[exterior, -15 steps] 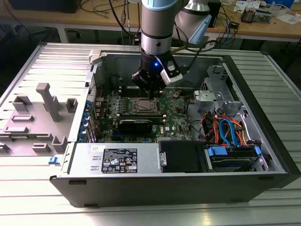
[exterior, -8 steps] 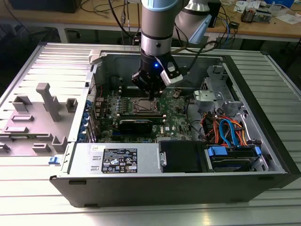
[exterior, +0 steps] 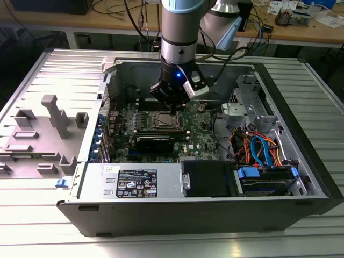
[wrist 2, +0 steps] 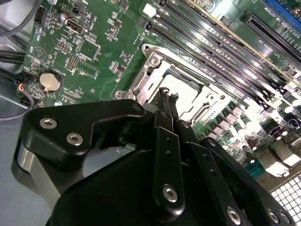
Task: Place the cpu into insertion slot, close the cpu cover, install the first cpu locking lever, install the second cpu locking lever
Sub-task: 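Install the second cpu locking lever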
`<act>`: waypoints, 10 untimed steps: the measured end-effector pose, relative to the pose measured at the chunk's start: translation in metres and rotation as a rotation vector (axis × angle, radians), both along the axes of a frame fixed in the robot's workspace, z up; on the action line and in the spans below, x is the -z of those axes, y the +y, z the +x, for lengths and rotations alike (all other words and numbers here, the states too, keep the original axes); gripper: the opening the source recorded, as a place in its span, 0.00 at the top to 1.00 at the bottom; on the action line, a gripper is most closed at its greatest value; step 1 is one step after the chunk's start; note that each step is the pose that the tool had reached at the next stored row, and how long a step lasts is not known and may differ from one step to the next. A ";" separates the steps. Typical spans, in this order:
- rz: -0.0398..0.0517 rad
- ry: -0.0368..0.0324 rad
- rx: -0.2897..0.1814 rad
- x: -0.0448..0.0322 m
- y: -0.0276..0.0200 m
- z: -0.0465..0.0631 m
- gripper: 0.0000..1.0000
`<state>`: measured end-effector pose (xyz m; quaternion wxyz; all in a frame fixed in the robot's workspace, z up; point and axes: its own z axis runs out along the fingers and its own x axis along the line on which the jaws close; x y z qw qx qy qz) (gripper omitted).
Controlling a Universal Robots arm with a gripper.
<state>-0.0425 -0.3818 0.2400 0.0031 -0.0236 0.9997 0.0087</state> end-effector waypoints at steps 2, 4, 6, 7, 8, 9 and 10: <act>-0.0006 -0.0002 0.000 -0.0012 0.0001 0.000 0.89; -0.0031 -0.0002 0.000 -0.0012 -0.0002 0.000 0.89; -0.0054 -0.0002 0.000 -0.0009 -0.0009 0.000 0.89; -0.0065 0.0001 0.000 -0.0007 -0.0012 0.000 0.89; -0.0070 0.0002 0.000 -0.0006 -0.0017 0.000 0.89; -0.0073 0.0001 0.000 -0.0004 -0.0022 0.000 0.89; -0.0075 0.0001 0.000 -0.0001 -0.0035 0.000 0.89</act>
